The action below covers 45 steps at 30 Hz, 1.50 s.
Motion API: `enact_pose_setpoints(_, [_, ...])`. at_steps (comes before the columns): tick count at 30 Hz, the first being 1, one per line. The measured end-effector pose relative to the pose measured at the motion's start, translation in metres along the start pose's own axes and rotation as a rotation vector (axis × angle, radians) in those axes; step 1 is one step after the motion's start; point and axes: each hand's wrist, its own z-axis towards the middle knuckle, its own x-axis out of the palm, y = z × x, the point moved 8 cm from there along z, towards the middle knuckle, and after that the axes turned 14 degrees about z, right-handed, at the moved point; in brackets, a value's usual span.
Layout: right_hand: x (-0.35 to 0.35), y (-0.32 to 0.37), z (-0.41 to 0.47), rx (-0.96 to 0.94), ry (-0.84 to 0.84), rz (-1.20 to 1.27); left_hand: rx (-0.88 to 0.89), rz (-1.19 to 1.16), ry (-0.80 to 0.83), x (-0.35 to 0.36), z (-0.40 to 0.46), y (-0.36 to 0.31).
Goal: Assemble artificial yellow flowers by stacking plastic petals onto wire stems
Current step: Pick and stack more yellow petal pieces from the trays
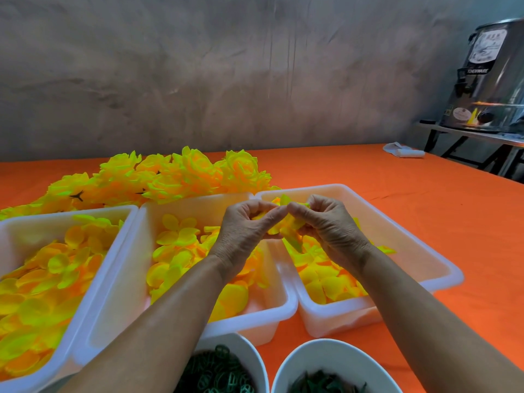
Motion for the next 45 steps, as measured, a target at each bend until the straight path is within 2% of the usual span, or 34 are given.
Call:
enact_pose_setpoints(7, [0.002, -0.006, 0.000, 0.070, 0.028, 0.046, -0.018, -0.039, 0.056, 0.003, -0.001, 0.000])
enact_pose_setpoints(10, [0.003, -0.009, 0.000, 0.110, 0.029, 0.044, -0.010, 0.034, 0.057, 0.004, -0.002, 0.002])
enact_pose_setpoints(12, [-0.005, -0.007, 0.003, 0.086, -0.064, 0.027, -0.008, 0.041, -0.024, -0.003, 0.000, 0.003])
enact_pose_setpoints(15, [-0.033, -0.001, 0.001, 0.018, -0.320, 0.005, -0.049, 0.034, -0.215, -0.023, 0.003, 0.009])
enact_pose_setpoints(17, [-0.039, 0.000, 0.000, 0.015, -0.369, -0.022, -0.046, 0.057, -0.270, -0.030, 0.003, 0.009])
enact_pose_setpoints(21, [-0.025, -0.004, 0.001, 0.047, -0.253, -0.105, 0.007, 0.124, -0.274, -0.028, 0.003, 0.006])
enact_pose_setpoints(24, [-0.012, -0.005, 0.003, 0.044, -0.143, -0.273, 0.029, 0.140, -0.238, -0.024, 0.004, 0.005])
enact_pose_setpoints(30, [-0.008, -0.003, 0.002, -0.032, -0.124, -0.457, 0.084, 0.223, -0.163, -0.016, 0.004, 0.003])
enact_pose_setpoints(34, [-0.020, -0.002, 0.003, -0.052, -0.239, -0.442, 0.081, 0.264, -0.179, -0.017, 0.003, 0.001])
enact_pose_setpoints(37, [-0.031, 0.005, 0.004, -0.088, -0.345, -0.592, 0.046, 0.219, -0.294, -0.029, 0.003, 0.002])
enact_pose_setpoints(41, [-0.039, 0.014, 0.002, -0.116, -0.460, -0.788, 0.031, 0.186, -0.320, -0.027, 0.002, 0.003])
enact_pose_setpoints(45, [-0.053, 0.023, 0.000, -0.109, -0.589, -0.857, 0.003, 0.183, -0.380, -0.033, 0.002, 0.005])
